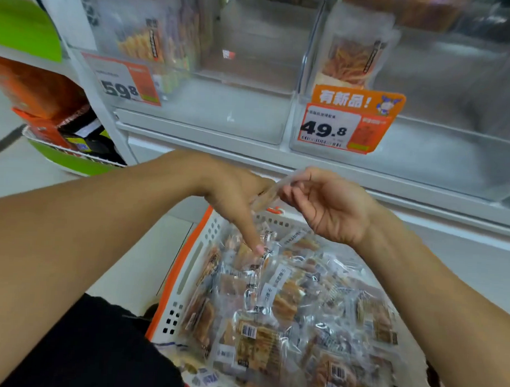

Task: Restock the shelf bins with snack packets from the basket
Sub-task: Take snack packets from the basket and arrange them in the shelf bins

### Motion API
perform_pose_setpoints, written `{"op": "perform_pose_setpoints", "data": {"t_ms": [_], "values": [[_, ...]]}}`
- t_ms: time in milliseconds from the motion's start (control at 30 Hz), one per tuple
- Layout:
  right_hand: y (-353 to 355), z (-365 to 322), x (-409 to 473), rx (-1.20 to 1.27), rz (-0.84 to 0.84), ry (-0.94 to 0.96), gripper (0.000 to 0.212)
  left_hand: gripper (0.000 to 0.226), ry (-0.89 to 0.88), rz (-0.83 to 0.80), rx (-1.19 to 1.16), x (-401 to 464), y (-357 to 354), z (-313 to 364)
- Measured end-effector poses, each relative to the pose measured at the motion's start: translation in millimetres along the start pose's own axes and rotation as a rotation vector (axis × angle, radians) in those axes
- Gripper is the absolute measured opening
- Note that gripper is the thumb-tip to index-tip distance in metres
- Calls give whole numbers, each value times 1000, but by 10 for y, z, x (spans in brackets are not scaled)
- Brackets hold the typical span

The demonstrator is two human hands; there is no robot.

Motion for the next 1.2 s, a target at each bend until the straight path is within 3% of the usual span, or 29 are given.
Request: {"op": "perform_pose_setpoints", "data": {"t_ms": [67,100,167,233,400,533,633,733,800,933,1100,1200], "values": [[-161,-144,-96,-92,35,134,33,25,-72,168,-320,11,65,-34],[-196,-203,-136,-253,98,249,37,10,-84,207,-436,-25,120,-60],[-258,-295,-215,-593,230,512,40,13,-105,224,-563,-111,264,-124],[-278,-328,-245,-733,295,695,39,12,-145,241,-667,-221,388,-205],[-372,-204,-203,-724,167,693,46,9,-143,378,-842,-439,578,-369],[-558,-252,-189,-846,21,815,25,18,-167,475,-914,-612,645,-374],[-859,-483,-203,-803,97,1084,30,27,-144,845,-1141,-753,825,-410],[-1254,-761,-165,-826,130,1262,31,39,-3,1286,-1372,-814,1019,-619],[-1494,-916,-33,-913,167,1329,31,39,138,1492,-1440,-806,1054,-810],[-1946,-1064,388,-1163,171,1234,31,30,412,1628,-1454,-762,1012,-1116],[-2229,-1057,939,-1383,109,858,26,24,496,1544,-1516,-780,1008,-1200],[-2349,-957,1136,-1561,147,816,31,22,512,1464,-1498,-781,986,-1172]]}}
Point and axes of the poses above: each hand's wrist, its own x-axis towards the middle knuckle, its own y-axis out of the back of the hand, z = x × y, the point moved 1 cm from there along x, towards the middle knuckle, and after that the axes turned 5 degrees about z, right-handed, at the moved point
